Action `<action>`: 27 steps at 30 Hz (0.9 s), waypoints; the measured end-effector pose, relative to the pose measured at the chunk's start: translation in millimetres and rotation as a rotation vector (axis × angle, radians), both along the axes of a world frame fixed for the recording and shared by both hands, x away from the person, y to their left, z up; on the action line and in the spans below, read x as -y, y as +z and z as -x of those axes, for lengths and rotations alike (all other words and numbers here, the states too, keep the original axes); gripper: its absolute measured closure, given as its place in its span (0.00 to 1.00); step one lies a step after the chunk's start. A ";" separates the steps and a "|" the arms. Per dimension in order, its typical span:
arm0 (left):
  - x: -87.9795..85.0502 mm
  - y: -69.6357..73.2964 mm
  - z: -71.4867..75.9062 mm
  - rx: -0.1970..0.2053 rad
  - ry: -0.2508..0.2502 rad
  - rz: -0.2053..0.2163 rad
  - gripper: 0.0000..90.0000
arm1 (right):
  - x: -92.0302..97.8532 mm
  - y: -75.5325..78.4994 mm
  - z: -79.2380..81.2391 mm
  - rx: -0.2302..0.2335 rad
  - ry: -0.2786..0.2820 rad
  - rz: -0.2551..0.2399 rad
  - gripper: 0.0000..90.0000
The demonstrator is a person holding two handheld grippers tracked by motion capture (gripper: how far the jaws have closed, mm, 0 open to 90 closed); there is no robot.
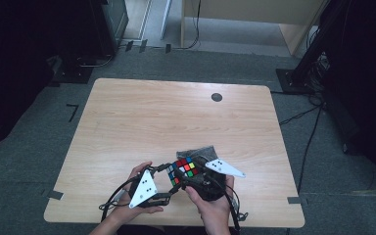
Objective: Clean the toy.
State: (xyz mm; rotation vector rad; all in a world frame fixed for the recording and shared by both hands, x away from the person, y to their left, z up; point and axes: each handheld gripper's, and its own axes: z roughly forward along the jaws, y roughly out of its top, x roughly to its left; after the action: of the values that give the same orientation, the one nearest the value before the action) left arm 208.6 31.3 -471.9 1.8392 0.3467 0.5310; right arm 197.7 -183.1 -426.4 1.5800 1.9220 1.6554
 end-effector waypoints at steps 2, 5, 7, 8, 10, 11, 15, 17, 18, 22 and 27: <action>0.1 0.2 0.6 0.004 -0.002 0.001 0.35 | -0.8 -0.5 0.1 -0.004 0.004 -0.008 0.38; -0.4 0.2 0.5 0.004 -0.005 -0.002 0.36 | -0.3 -0.9 -0.4 -0.011 0.006 -0.018 0.38; -0.1 0.1 0.4 0.003 -0.001 -0.007 0.35 | 0.6 -1.7 -1.3 -0.026 0.007 -0.030 0.38; 0.3 -0.2 0.5 0.001 0.000 -0.008 0.35 | 1.5 -2.9 -2.6 -0.042 0.006 -0.045 0.38; 0.5 -0.7 0.1 -0.002 -0.002 -0.011 0.35 | 2.1 -4.0 -3.4 -0.056 0.007 -0.055 0.38; 0.4 -0.7 -0.1 -0.004 -0.003 -0.011 0.35 | 2.1 -4.0 -3.4 -0.056 0.007 -0.055 0.38; -0.9 -0.5 -0.2 -0.007 -0.008 -0.011 0.36 | 2.4 -5.7 -4.6 -0.066 0.012 -0.066 0.38; -1.3 0.3 0.2 0.001 -0.007 -0.011 0.38 | 3.3 -5.6 -5.2 -0.063 0.011 -0.063 0.38; -1.3 0.7 0.2 0.004 -0.004 -0.011 0.38 | 4.1 -5.7 -6.2 -0.061 0.020 -0.067 0.38; -3.3 1.9 -1.1 -0.002 -0.001 0.003 0.38 | 5.1 -6.1 -8.2 -0.050 0.055 -0.075 0.36; -6.6 3.7 -2.2 0.015 0.015 -0.002 0.38 | 3.6 -8.2 -11.1 -0.069 0.091 -0.085 0.31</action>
State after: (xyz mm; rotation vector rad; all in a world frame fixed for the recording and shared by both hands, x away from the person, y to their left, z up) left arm 210.9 38.0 -468.2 1.8351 0.3500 0.5548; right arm 208.8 -186.7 -434.7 1.6235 2.0108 1.7631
